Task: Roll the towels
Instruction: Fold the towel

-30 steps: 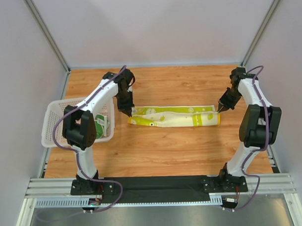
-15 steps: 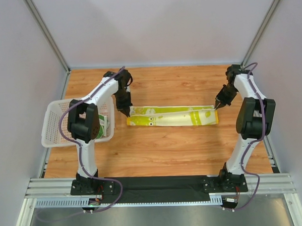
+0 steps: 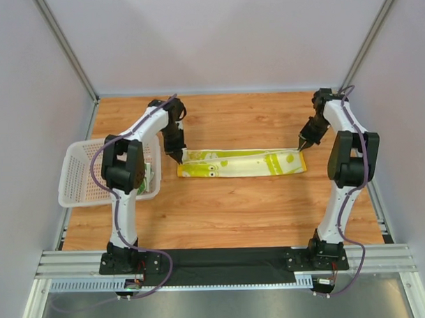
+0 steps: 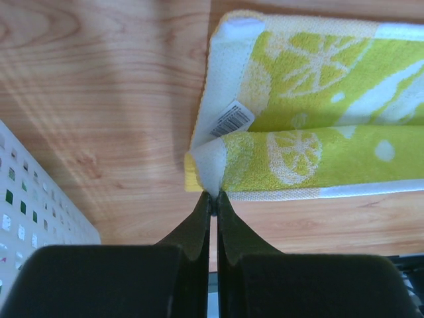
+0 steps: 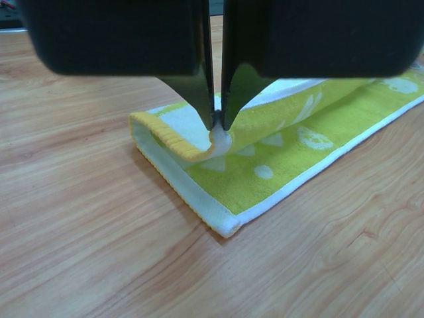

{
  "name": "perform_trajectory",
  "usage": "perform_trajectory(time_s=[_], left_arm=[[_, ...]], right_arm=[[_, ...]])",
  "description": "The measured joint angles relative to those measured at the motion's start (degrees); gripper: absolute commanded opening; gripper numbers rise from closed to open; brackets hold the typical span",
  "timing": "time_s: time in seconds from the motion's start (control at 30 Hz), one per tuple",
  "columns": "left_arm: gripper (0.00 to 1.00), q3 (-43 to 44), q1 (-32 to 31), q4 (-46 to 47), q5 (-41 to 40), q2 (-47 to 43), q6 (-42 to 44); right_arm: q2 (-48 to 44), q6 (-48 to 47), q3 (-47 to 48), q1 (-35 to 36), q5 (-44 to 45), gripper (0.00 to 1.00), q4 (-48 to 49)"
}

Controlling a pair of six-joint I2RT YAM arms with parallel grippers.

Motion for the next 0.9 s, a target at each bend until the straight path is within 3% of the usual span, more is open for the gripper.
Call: perform_trajectory(time_s=[0.23, 0.3, 0.37, 0.43, 0.47, 0.53, 0.57, 0.67, 0.87, 0.9], left_arm=[[0.0, 4.81, 0.52, -0.92, -0.13, 2.73, 0.9], [0.05, 6.05, 0.7, -1.31, -0.2, 3.63, 1.07], [0.19, 7.28, 0.92, -1.6, -0.24, 4.66, 1.25], [0.33, 8.28, 1.2, -1.68, -0.39, 5.51, 1.62], [0.37, 8.81, 1.4, -1.77, -0.5, 5.81, 1.62], [0.49, 9.64, 1.75, -1.88, -0.57, 6.1, 1.73], [0.51, 10.38, 1.95, -2.1, -0.74, 6.21, 2.05], [0.6, 12.35, 2.23, -2.21, -1.22, 6.21, 2.4], [0.63, 11.82, 2.29, -1.4, -2.64, 4.15, 2.56], [0.56, 11.3, 2.25, -1.36, -3.06, 3.3, 2.58]], right_arm=[[2.91, 0.42, 0.81, 0.04, 0.5, 0.0, -0.26], [3.91, 0.59, 1.42, 0.04, 0.79, 0.0, -0.52], [4.92, 0.74, 2.36, 0.04, 1.03, 0.0, -0.63], [5.7, 1.14, 3.19, 0.04, 1.33, 0.1, -0.76], [5.97, 1.36, 3.48, 0.04, 1.46, 0.23, -0.81], [6.32, 1.95, 4.09, 0.04, 1.86, 0.38, -1.01], [6.43, 1.9, 4.33, 0.04, 2.05, 0.46, -1.11], [6.56, 1.99, 5.7, 0.04, 2.67, 0.58, -1.66], [6.43, 1.42, 8.92, 0.04, 3.43, 0.6, -1.86], [6.19, 1.22, 9.05, 0.11, 3.72, 0.6, -1.84]])
